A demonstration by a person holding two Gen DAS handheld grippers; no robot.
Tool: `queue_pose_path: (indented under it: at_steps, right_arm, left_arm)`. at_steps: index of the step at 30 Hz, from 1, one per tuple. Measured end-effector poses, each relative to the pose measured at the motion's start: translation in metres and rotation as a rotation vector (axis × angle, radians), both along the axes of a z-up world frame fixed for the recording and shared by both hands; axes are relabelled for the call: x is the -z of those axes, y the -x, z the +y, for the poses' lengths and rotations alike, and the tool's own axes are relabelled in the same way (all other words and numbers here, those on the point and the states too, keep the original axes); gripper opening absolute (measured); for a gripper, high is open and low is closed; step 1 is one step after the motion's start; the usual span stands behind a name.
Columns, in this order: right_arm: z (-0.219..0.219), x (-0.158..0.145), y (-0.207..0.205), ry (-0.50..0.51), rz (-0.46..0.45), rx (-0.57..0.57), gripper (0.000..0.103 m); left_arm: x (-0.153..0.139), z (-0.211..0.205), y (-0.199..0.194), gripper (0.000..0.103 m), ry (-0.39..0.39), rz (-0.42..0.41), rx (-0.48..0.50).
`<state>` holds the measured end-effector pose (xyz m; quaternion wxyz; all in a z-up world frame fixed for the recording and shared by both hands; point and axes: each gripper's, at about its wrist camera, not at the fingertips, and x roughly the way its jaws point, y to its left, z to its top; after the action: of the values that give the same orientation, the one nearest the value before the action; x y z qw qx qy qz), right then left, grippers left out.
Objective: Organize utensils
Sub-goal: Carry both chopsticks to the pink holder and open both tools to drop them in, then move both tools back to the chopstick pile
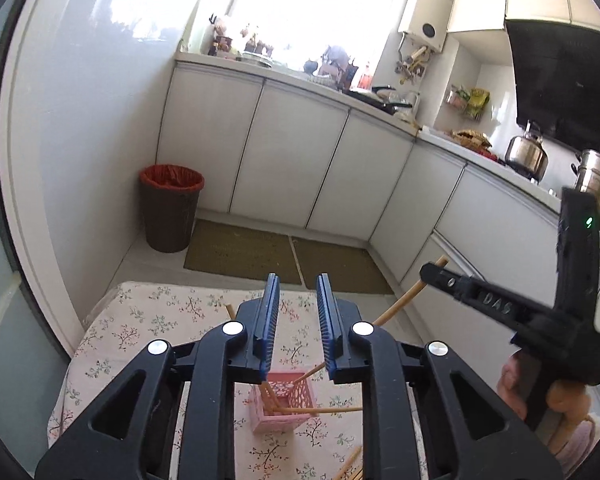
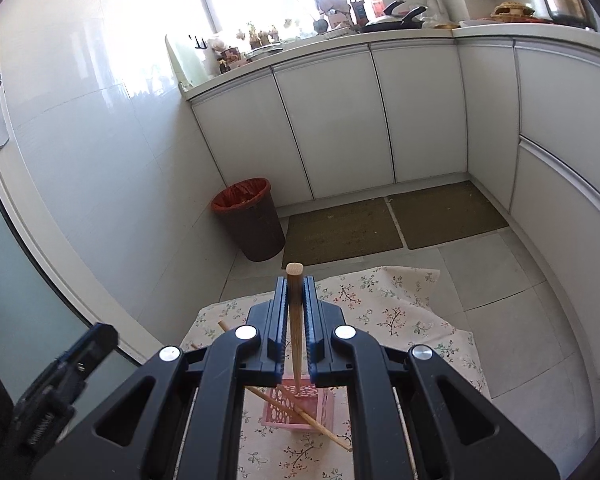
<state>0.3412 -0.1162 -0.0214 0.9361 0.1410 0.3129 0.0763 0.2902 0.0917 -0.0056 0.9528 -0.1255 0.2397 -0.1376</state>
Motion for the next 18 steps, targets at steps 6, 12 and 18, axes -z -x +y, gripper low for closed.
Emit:
queue_pose_path:
  at_steps: [6,12,18]
  right_arm:
    - [0.015,0.024,-0.007,0.018,0.056,-0.017,0.014]
    - [0.012,0.024,-0.002,0.02,0.049,0.012,0.035]
    - [-0.007,0.013,0.022,0.016,0.028,0.078,0.05]
  left_arm:
    - [0.001,0.008,-0.002,0.023,0.001,0.026,-0.034]
    - [0.012,0.008,-0.008,0.029,-0.06,0.075,-0.071]
    - [0.023,0.0,-0.007,0.033,-0.092,0.141,-0.056]
